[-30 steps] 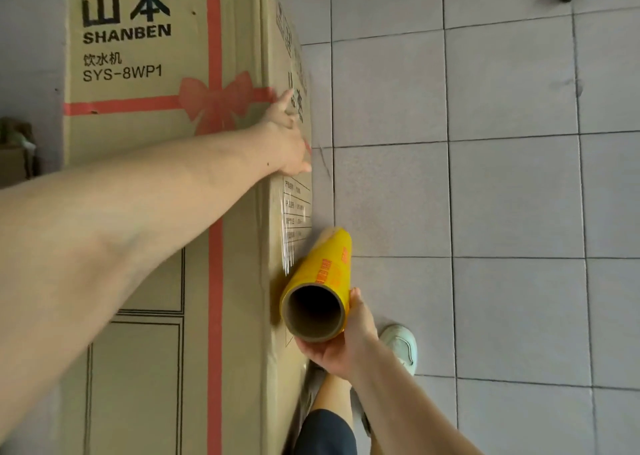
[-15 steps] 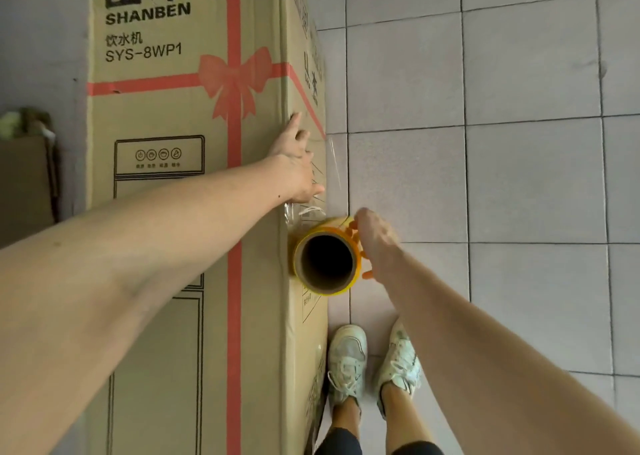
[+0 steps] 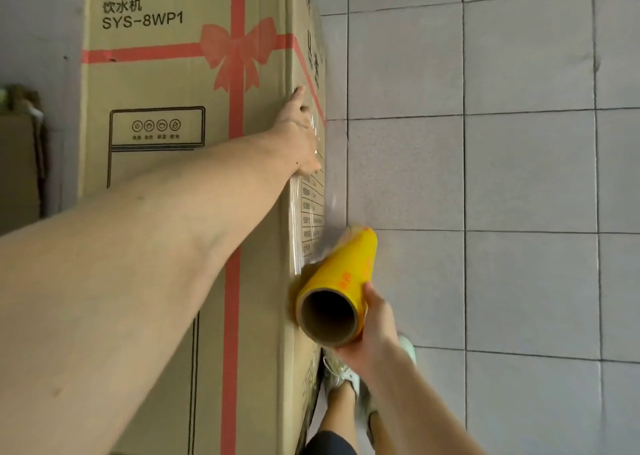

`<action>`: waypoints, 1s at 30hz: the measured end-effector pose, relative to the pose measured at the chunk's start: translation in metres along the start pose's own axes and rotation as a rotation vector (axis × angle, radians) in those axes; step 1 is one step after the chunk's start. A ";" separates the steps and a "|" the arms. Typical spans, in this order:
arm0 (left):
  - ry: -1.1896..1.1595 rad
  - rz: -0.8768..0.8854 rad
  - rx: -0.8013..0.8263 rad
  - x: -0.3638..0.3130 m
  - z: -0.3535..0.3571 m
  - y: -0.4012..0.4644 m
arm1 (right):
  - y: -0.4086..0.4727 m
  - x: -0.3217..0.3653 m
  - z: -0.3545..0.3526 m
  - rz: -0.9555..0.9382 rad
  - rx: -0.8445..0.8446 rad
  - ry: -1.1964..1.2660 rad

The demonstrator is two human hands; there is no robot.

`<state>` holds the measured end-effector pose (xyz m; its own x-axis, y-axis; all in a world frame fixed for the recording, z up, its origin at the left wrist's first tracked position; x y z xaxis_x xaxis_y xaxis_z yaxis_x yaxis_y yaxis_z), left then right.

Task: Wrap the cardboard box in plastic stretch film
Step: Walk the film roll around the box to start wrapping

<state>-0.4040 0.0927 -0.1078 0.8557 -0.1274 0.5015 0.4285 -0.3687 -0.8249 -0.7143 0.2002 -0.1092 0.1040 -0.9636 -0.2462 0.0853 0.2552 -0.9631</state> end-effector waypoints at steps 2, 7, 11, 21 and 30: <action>0.002 -0.018 0.004 0.002 -0.002 -0.003 | 0.000 -0.022 -0.015 0.096 0.011 0.163; -0.074 0.006 -0.019 -0.012 -0.010 -0.023 | 0.004 -0.029 -0.020 0.126 0.023 0.155; -0.115 0.258 -0.078 -0.069 -0.011 -0.052 | -0.002 0.000 -0.016 -0.021 -0.052 -0.190; -0.312 0.187 -0.016 -0.088 0.035 -0.060 | -0.023 0.061 0.039 -0.206 -0.216 -1.183; -0.041 0.138 -0.073 -0.083 0.024 -0.067 | -0.026 -0.001 -0.015 -0.061 -0.116 -0.611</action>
<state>-0.4973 0.1500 -0.1003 0.9167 -0.1449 0.3724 0.2849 -0.4164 -0.8634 -0.7317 0.1934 -0.0851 0.6531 -0.7483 -0.1164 0.0047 0.1578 -0.9875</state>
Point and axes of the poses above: each hand's wrist, its own y-axis towards the middle knuckle, its own z-axis out of the palm, x = y × z, the point moved 8 cm from there along y, towards the middle knuckle, and after that the axes turned 1 degree about x, right-handed, at the moved point
